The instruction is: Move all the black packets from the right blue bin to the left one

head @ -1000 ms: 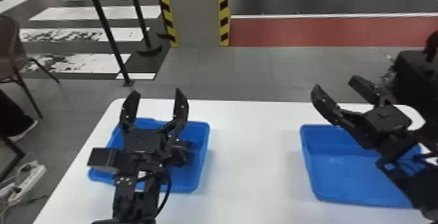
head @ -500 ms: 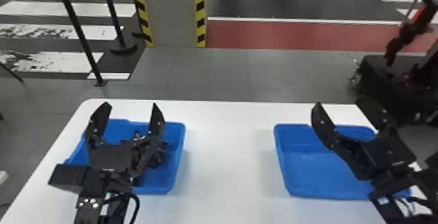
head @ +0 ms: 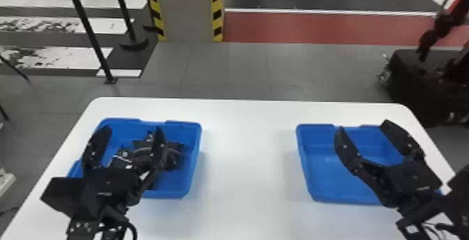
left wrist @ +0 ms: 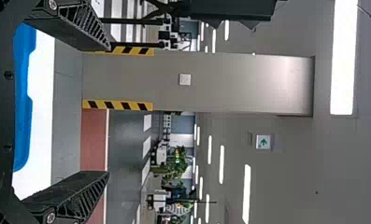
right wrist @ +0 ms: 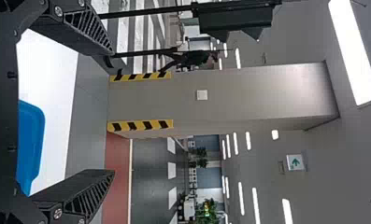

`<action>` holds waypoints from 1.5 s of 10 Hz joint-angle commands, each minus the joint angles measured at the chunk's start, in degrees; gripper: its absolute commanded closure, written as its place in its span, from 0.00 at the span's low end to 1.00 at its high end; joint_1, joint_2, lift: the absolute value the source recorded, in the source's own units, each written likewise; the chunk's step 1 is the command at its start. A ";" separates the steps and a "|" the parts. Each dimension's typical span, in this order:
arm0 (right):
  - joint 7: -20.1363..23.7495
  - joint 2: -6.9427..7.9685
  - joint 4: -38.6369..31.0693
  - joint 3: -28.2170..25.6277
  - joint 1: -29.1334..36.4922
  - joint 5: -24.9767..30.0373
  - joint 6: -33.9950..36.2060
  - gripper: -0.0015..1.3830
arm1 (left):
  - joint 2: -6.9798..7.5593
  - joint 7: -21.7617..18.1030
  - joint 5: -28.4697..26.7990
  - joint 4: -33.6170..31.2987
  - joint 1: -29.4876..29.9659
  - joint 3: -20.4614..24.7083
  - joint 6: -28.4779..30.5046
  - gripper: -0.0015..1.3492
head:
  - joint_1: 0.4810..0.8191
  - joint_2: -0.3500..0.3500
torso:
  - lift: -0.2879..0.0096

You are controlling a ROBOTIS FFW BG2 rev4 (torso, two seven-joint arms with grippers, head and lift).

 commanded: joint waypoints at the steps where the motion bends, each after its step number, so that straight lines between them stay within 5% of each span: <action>1: -1.10 0.01 -0.94 -0.33 1.97 0.24 0.07 0.09 | 0.13 0.00 -0.51 -0.02 1.55 0.20 -0.85 0.06 | 0.63 0.54 | 0.60; 15: -4.70 1.06 -3.05 -1.03 3.52 1.03 -0.49 0.09 | -0.13 0.00 -2.53 -3.12 2.40 0.38 2.10 0.06 | 0.63 0.50 | 0.60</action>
